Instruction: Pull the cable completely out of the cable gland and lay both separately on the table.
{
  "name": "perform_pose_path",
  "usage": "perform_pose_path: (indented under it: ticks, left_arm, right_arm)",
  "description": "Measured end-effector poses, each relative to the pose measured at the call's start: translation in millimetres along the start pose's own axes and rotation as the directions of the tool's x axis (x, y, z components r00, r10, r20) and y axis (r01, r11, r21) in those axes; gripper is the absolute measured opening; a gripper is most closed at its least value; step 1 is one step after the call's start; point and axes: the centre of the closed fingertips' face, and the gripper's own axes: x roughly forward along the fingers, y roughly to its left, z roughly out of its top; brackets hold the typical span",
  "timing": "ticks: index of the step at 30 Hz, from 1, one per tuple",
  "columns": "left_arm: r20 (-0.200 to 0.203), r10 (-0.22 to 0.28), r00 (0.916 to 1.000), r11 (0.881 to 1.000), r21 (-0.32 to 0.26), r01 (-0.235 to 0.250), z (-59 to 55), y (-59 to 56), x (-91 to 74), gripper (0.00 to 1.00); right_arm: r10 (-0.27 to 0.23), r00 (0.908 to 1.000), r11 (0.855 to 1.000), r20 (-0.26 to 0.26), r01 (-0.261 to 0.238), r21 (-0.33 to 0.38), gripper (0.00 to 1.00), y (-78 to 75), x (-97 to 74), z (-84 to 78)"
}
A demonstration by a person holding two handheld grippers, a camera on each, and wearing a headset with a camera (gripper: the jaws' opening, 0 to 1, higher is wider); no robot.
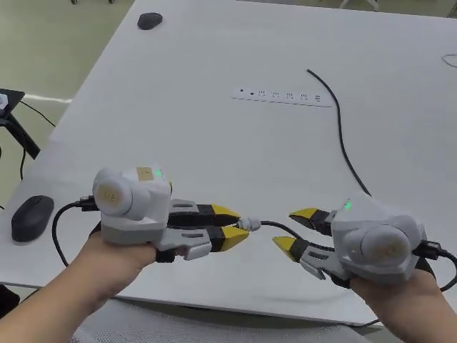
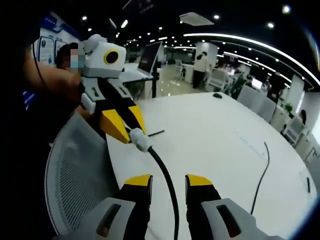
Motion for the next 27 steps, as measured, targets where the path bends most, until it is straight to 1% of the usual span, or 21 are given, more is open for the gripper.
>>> perform_pose_path:
  ticks: [1, 3, 5, 8, 11, 17, 20, 22, 23, 25, 27]
  left_arm:
    - [-0.002, -0.001, 1.0000, 1.000, 0.002, 0.001, -0.5, 0.1, 0.0, 0.15]
    - [-0.008, -0.002, 1.0000, 1.000, 0.008, 0.002, -1.4, -0.2, 0.1, 0.15]
    - [-0.011, -0.002, 0.9999, 1.000, 0.011, 0.002, -1.5, -0.8, -0.1, 0.15]
    - [-0.003, 0.001, 1.0000, 1.000, 0.014, -0.001, -0.2, -0.7, -0.8, 0.15]
    - [-0.009, 0.004, 1.0000, 1.000, 0.018, -0.004, -2.0, -0.7, -0.7, 0.15]
    - [-0.027, -0.001, 0.9996, 1.000, 0.030, 0.002, -7.2, -3.5, 1.5, 0.15]
    - [-0.028, -0.002, 0.9996, 1.000, 0.031, 0.003, -7.5, -3.9, 1.4, 0.15]
    - [-0.031, -0.002, 0.9995, 0.999, 0.038, 0.003, -7.9, -4.4, 1.7, 0.15]
    - [-0.035, -0.002, 0.9994, 0.999, 0.041, 0.003, -8.5, -4.8, 1.7, 0.15]
    - [-0.039, 0.000, 0.9993, 0.999, 0.049, 0.002, -8.9, -5.0, 1.8, 0.15]
    - [-0.038, 0.001, 0.9993, 0.999, 0.054, 0.001, -8.4, -4.8, 1.5, 0.15]
  right_arm:
    - [0.004, 1.0000, 1.000, -0.009, -0.004, -0.016, 0.20, 1.8, 0.7, 0.5]
    - [0.001, 0.9998, 0.997, -0.021, -0.003, -0.075, 0.17, 4.3, 2.4, 4.0]
    - [0.007, 0.9998, 0.995, -0.017, -0.009, -0.097, 0.15, 7.1, 3.2, 8.0]
    - [0.014, 0.9998, 0.993, -0.016, -0.016, -0.120, 0.13, 10.6, 4.2, 15.1]
    - [0.013, 0.9998, 0.989, -0.013, -0.014, -0.148, 0.10, 12.7, 6.1, 18.8]
    - [0.017, 0.9989, 0.980, -0.043, -0.025, -0.198, 0.04, 17.8, 10.0, 13.2]
    - [0.018, 0.9988, 0.979, -0.045, -0.026, -0.202, 0.02, 18.5, 9.6, 12.6]
    - [0.019, 0.9988, 0.986, -0.045, -0.027, -0.165, 0.02, 18.2, 9.8, 11.8]
    - [0.026, 0.9985, 0.987, -0.049, -0.033, -0.159, 0.01, 19.2, 10.2, 10.9]
    - [0.022, 0.9986, 0.987, -0.047, -0.029, -0.157, 0.01, 19.1, 10.5, 10.5]
    - [0.022, 0.9988, 0.991, -0.043, -0.027, -0.129, 0.01, 19.0, 10.4, 10.1]
